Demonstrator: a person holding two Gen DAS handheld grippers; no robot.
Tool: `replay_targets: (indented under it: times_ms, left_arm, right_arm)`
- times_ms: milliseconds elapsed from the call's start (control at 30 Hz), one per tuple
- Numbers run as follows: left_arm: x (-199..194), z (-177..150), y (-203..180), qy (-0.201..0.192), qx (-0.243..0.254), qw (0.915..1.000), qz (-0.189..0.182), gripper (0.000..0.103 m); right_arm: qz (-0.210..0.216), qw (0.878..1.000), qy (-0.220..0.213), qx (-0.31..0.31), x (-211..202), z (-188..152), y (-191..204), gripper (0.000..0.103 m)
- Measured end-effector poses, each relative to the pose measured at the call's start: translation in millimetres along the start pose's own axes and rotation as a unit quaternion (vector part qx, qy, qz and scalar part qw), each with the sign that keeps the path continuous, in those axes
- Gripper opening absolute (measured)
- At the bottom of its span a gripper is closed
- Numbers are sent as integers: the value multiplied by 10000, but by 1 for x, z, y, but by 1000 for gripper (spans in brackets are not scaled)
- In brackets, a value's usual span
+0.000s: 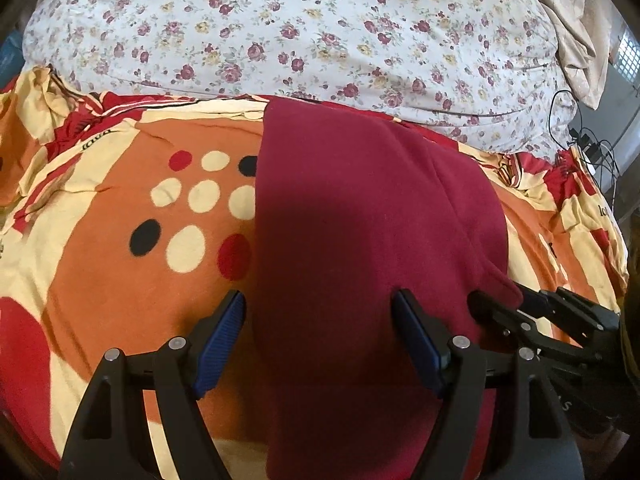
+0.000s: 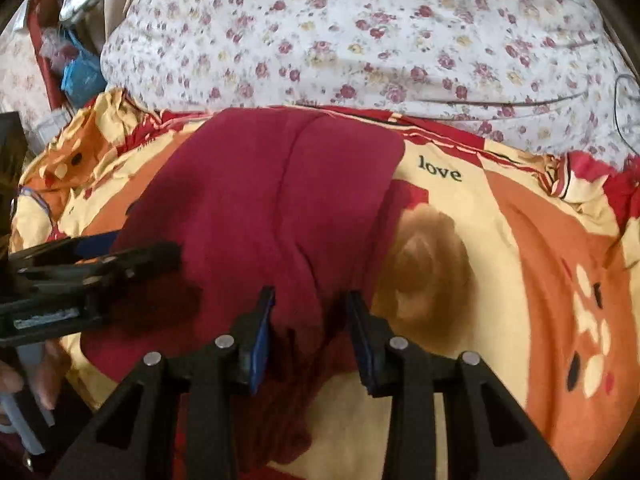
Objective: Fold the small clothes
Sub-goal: 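Open both grippers and withdraw them from the folded sweater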
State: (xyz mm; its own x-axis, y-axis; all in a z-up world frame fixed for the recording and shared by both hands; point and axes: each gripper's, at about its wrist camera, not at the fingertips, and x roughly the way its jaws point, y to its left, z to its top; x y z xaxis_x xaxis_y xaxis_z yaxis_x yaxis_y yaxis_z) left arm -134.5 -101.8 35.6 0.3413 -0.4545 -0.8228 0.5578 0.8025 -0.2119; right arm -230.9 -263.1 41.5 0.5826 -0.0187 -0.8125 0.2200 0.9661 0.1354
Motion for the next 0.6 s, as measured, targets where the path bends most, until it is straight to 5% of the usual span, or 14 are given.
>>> replay_targets:
  times_ms: [267, 400, 600]
  left_arm:
    - [-31, -3, -5, -368, 242, 9979, 471, 67]
    - [-47, -4, -6, -687, 352, 9940, 772, 67]
    - [-69, -6, -3, -1110, 284, 9891, 920, 67]
  right_arm:
    - [-141, 9997, -190, 37, -31, -2, 7, 41]
    - [-84, 9983, -492, 284, -53, -2, 10, 63]
    - [-108, 9970, -662, 390, -68, -1, 15, 69]
